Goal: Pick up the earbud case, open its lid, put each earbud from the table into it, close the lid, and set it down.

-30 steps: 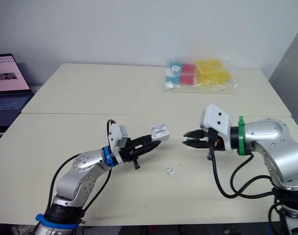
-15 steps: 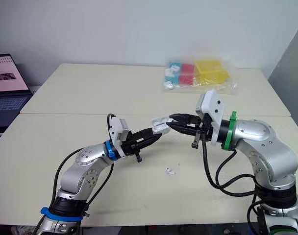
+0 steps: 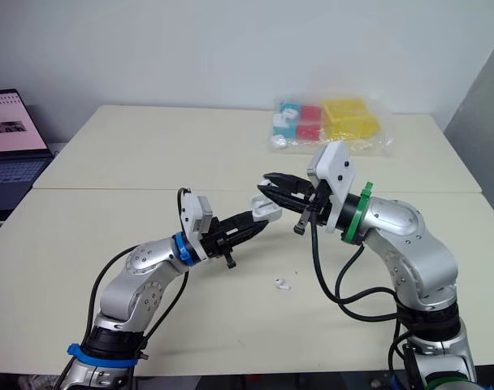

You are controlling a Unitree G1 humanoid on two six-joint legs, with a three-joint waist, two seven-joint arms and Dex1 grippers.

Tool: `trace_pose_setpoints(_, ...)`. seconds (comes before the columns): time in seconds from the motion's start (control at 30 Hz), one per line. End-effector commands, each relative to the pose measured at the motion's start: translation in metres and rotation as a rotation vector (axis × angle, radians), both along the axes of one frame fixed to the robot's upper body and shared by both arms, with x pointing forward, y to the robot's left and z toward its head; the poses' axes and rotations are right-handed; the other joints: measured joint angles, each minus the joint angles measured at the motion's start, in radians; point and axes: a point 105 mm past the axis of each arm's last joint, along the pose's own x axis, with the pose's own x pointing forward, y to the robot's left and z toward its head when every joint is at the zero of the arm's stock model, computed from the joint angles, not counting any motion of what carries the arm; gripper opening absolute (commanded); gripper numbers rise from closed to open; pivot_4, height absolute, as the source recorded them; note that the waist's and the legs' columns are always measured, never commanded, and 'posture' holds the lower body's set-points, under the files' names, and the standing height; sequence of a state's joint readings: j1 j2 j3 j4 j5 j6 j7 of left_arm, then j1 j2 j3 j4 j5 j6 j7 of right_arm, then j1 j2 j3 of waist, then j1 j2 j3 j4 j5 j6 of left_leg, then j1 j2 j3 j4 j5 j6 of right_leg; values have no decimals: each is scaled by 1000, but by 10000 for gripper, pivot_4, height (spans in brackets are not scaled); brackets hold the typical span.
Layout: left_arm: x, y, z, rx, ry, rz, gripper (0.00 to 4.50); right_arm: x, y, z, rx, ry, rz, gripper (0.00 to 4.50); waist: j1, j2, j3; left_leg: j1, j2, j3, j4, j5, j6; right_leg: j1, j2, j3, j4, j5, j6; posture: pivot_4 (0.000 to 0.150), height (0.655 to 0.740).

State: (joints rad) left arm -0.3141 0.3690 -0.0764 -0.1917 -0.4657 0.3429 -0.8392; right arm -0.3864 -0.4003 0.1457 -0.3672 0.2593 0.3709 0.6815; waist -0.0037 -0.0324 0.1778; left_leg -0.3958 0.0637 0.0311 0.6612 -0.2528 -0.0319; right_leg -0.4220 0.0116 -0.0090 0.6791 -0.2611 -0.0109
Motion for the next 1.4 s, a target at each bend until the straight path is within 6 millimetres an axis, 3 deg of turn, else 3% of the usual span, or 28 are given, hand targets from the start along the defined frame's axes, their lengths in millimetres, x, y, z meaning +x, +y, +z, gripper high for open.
trace_pose_setpoints(0.03, -3, 0, 22, -40, -79, -9, 7350, 3, -6, -1, -23, -58, -24, 3688, 0, 0, 0, 0, 0, 0, 0, 0, 0, 0, 0, 0, 0, 0, 0, 1500, 7400)
trace_pose_setpoints(0.3, -4, 0, 23, -46, -84, -7, 7350, 4, -8, -5, -40, -81, -29, 3688, 0, 0, 0, 0, 0, 0, 0, 0, 0, 0, 0, 0, 0, 0, 0, 1500, 7400)
trace_pose_setpoints(0.57, -4, -2, 23, -44, -95, -10, 7350, 0, -4, -3, -5, 16, 3, 3688, 0, 0, 0, 0, 0, 0, 0, 0, 0, 0, 0, 0, 0, 0, 0, 1500, 7400)
trace_pose_setpoints(0.6, -4, -3, 23, -42, -97, -11, 7350, 0, -4, -2, 6, 27, 3, 10998, 0, 0, 0, 0, 0, 0, 0, 0, 0, 0, 0, 0, 0, 0, 0, 1500, 7400)
trace_pose_setpoints(0.8, -5, -3, 21, -37, -99, -10, 7350, -2, -5, 7, 10, 34, -2, 29882, 0, 0, 0, 0, 0, 0, 0, 0, 0, 0, 0, 0, 0, 0, 0, 1500, 7400)
trace_pose_setpoints(1.23, 0, 3, 15, -22, -97, 32, 7350, -27, -21, 28, -17, 52, 60, 30233, 1, 0, 0, 0, 0, -1, 0, 0, 0, 0, 0, -1, 0, 0, 0, 1500, 7400)
trace_pose_setpoints(1.4, 2, 11, 13, -4, -104, 54, 7350, -42, -49, 27, -124, 90, 56, 30233, 1, 0, 0, 0, 0, -1, 0, 0, 0, 0, 0, -1, -1, 0, 0, 1500, 7400)
